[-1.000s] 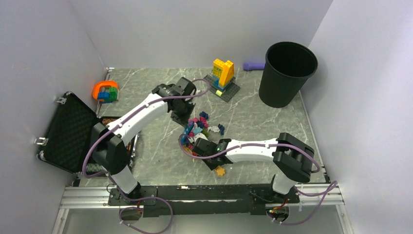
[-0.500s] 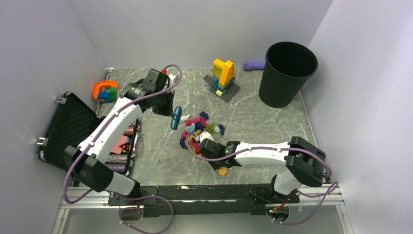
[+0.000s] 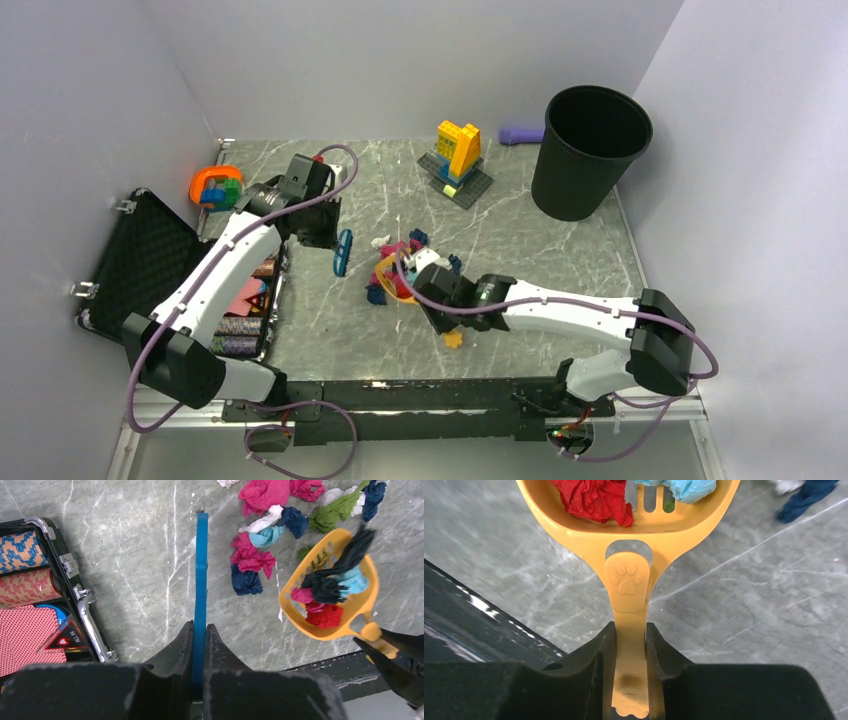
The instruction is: Sweep away the paper scraps from the table
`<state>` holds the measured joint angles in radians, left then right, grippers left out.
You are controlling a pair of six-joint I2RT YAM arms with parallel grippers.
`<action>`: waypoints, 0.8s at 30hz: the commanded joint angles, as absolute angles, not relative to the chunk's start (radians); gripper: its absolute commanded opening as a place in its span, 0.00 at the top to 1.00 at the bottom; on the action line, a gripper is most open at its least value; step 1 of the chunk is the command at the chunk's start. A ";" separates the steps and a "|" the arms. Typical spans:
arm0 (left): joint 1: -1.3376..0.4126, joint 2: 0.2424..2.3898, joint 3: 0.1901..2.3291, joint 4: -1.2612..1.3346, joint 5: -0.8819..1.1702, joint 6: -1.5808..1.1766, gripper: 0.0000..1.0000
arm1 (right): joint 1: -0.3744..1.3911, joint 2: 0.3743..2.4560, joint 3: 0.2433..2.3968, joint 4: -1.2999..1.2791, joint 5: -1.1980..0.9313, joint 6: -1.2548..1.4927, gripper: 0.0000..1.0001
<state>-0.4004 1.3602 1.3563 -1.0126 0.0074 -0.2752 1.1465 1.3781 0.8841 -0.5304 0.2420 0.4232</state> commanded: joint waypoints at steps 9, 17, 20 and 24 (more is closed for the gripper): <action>-0.397 1.327 1.277 -0.940 -0.009 -0.277 1.00 | 0.765 1.343 1.384 -0.874 0.110 0.328 1.00; -0.397 1.337 1.247 -0.907 0.001 -0.257 1.00 | 0.379 1.462 1.699 -0.972 -0.060 0.319 1.00; -0.397 1.328 1.230 -0.889 0.018 -0.255 1.00 | 0.235 1.513 1.788 -0.978 -0.140 0.343 1.00; -0.397 1.328 1.192 -0.866 0.035 -0.255 1.00 | 0.063 1.593 1.882 -0.962 -0.271 0.405 1.00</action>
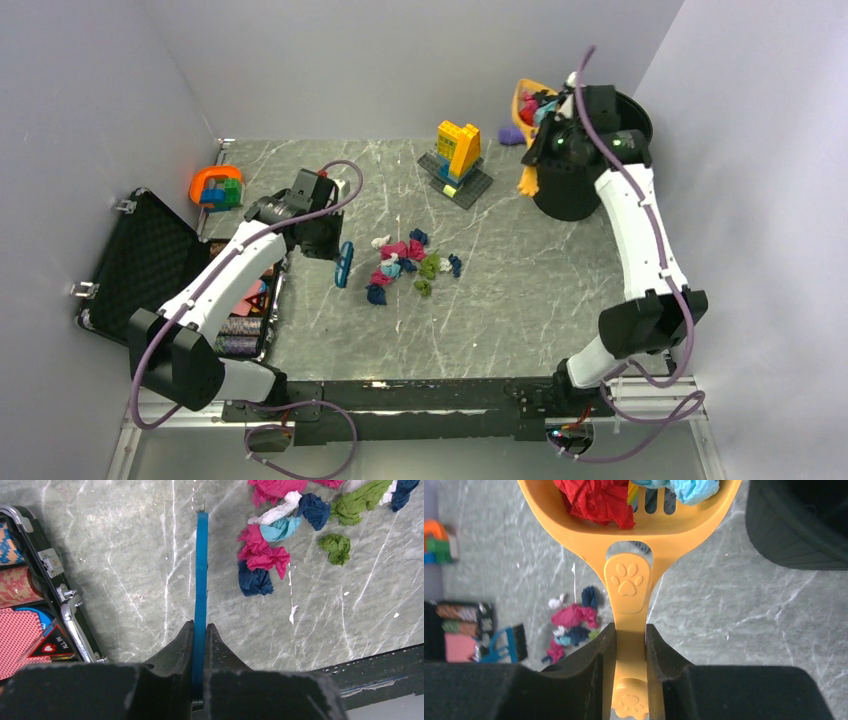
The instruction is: Sweep away the paper scraps from the table
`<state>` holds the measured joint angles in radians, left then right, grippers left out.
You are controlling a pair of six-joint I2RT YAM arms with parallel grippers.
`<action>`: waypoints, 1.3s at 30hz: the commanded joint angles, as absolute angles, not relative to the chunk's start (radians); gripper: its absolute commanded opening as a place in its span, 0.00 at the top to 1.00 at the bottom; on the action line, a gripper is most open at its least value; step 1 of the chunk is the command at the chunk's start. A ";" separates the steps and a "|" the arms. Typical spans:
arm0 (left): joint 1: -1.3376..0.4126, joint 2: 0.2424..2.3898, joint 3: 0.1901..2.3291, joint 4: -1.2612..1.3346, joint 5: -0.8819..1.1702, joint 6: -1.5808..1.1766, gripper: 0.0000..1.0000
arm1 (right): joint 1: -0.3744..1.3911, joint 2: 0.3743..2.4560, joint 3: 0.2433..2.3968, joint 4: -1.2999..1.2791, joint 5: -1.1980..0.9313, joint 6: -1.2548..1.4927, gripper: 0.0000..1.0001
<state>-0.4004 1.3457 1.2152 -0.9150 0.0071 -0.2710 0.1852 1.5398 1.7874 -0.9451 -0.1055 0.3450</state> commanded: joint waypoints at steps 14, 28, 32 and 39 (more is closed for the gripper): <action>-0.399 1.328 1.124 -0.795 0.078 -0.247 1.00 | -0.450 1.510 1.322 0.157 -0.986 1.294 1.00; -0.399 1.331 1.115 -0.770 0.132 -0.245 1.00 | -0.454 1.563 1.215 0.585 -1.036 1.645 1.00; -0.398 1.329 1.116 -0.769 0.133 -0.241 1.00 | -0.454 1.581 1.171 0.740 -1.025 1.776 1.00; -0.399 1.331 1.108 -0.759 0.168 -0.241 1.00 | -0.455 1.619 0.955 0.993 -0.960 1.945 1.00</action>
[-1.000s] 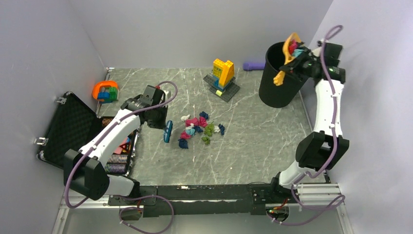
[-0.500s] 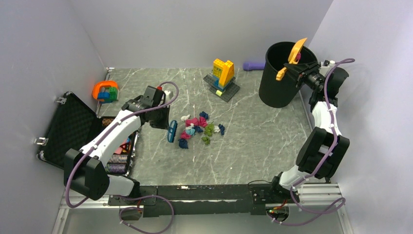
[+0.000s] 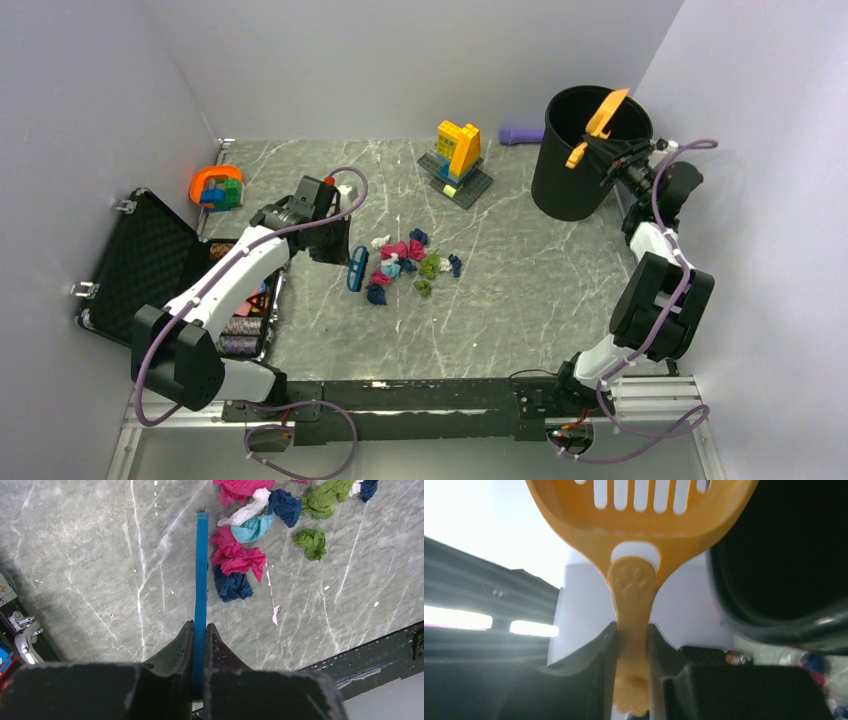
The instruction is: Sweep away the paper scraps from the table
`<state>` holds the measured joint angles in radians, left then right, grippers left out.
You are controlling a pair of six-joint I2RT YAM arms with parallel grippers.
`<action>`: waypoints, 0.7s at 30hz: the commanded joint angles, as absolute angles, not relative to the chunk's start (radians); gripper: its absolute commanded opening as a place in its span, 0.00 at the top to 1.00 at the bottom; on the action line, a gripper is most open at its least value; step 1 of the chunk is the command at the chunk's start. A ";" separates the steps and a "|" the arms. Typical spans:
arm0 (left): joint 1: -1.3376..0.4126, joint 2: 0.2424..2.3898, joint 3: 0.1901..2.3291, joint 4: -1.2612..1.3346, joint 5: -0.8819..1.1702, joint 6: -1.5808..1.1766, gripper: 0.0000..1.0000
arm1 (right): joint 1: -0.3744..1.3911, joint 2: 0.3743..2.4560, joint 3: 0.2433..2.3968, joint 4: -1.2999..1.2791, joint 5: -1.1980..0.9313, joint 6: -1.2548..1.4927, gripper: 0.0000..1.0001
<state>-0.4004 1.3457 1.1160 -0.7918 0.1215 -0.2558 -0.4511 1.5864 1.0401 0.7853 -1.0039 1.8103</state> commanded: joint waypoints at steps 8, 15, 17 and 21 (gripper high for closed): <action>-0.399 1.325 1.112 -0.749 0.169 -0.235 1.00 | -0.434 1.571 1.164 0.510 -0.994 1.556 1.00; -0.399 1.331 1.130 -0.751 0.122 -0.222 1.00 | -0.314 1.578 1.510 -0.106 -0.963 1.030 1.00; -0.399 1.343 1.151 -0.758 0.092 -0.219 1.00 | -0.229 1.594 1.622 -0.317 -0.891 0.858 1.00; -0.399 1.413 1.262 -0.824 0.027 -0.215 1.00 | 0.031 1.659 1.871 -0.717 -0.652 0.535 1.00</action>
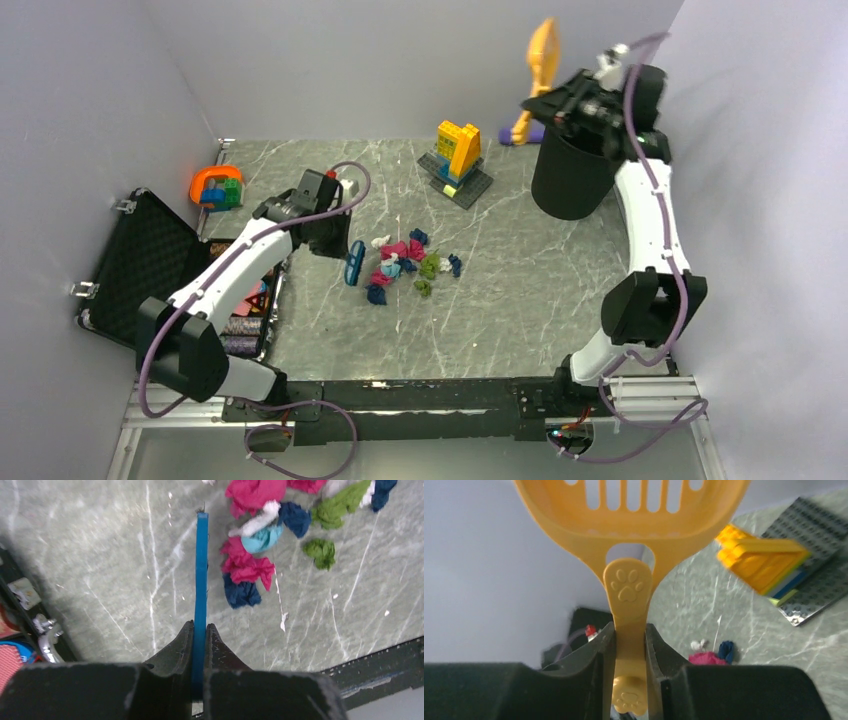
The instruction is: Sweep away the paper scraps from the table
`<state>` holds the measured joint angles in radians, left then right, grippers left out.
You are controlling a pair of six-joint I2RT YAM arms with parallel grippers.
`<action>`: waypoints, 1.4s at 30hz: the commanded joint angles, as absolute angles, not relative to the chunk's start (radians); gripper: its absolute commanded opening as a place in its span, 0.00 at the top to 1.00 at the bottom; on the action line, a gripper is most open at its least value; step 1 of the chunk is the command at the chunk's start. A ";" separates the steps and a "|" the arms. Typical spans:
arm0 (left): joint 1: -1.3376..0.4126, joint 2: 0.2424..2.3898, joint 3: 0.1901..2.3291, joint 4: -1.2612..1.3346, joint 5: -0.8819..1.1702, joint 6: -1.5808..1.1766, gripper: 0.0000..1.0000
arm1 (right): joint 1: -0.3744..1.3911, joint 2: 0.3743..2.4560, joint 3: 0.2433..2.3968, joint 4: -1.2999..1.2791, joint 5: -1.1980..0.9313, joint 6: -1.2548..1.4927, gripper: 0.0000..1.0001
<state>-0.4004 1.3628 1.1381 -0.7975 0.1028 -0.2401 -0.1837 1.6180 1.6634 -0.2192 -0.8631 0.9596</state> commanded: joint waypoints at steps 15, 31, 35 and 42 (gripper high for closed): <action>-0.399 1.708 1.611 -0.955 -0.199 -0.249 1.00 | 0.643 1.619 1.541 -1.234 0.125 0.241 1.00; -0.461 1.837 1.718 -0.992 -0.253 -0.248 1.00 | 0.656 1.680 1.368 -1.300 0.530 0.429 1.00; -0.469 1.806 1.674 -0.978 -0.286 -0.258 1.00 | 0.671 1.800 1.386 -1.287 0.478 0.463 1.00; -0.461 1.776 1.626 -0.973 -0.287 -0.261 1.00 | 0.767 1.875 1.459 -1.230 0.338 0.458 1.00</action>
<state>-0.4679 1.8267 1.6356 -0.9707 -0.2543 -0.2485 0.7128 1.8801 1.3743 -1.2533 0.4297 0.4423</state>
